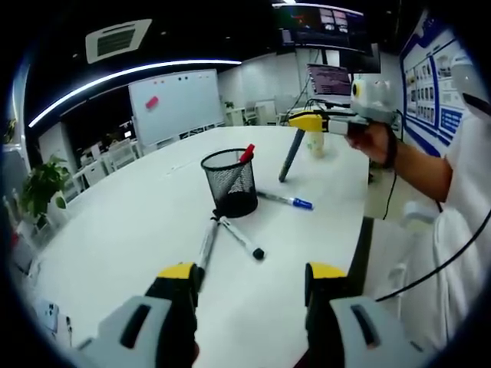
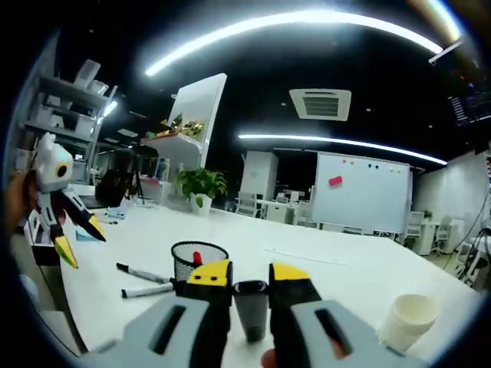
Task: Place the scattered laser pointers and whiteboard markers into the pen holder and stack the scattered paper cups together
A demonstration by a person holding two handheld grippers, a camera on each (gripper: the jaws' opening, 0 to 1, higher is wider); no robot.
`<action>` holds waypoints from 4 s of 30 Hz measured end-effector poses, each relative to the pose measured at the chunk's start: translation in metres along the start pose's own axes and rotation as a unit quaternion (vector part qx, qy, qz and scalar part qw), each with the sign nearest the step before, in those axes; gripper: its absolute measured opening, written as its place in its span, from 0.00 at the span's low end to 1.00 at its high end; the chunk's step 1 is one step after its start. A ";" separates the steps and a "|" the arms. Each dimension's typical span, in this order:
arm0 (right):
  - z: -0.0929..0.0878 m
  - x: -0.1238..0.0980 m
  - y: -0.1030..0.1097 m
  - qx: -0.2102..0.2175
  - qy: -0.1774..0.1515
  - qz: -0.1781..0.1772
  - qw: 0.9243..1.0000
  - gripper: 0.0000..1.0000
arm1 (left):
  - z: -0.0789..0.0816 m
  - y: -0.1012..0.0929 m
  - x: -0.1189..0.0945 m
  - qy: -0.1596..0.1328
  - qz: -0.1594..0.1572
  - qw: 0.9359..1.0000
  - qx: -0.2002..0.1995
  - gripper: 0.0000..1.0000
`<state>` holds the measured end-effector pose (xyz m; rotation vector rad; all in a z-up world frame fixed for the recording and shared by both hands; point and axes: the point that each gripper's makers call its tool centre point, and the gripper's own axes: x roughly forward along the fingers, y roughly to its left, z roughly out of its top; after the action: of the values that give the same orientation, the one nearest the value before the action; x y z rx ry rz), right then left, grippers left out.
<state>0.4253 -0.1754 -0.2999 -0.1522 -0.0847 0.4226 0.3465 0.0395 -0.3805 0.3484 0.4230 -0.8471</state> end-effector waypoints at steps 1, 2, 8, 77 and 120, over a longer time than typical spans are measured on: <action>0.000 0.000 0.000 0.001 0.000 0.001 1.000 0.18 | 0.000 0.000 0.000 0.000 0.000 1.000 0.000 0.57; 0.000 0.000 0.000 0.002 0.000 0.002 1.000 0.18 | 0.001 0.000 0.000 0.000 0.001 1.000 0.001 0.57; -0.001 0.001 -0.002 0.016 0.002 0.007 1.000 0.18 | 0.002 0.000 -0.001 0.000 0.001 1.000 0.002 0.57; 0.021 0.015 -0.002 0.012 0.001 0.018 1.000 0.18 | -0.002 -0.001 0.002 0.001 -0.004 1.000 -0.003 0.57; 0.046 0.033 0.004 0.016 -0.012 0.038 0.999 0.18 | 0.000 -0.007 0.010 -0.002 -0.017 1.000 -0.001 0.57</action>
<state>0.4481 -0.1519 -0.2537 -0.1186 -0.0961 0.5013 0.3470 0.0293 -0.3865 0.3388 0.4266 -0.8802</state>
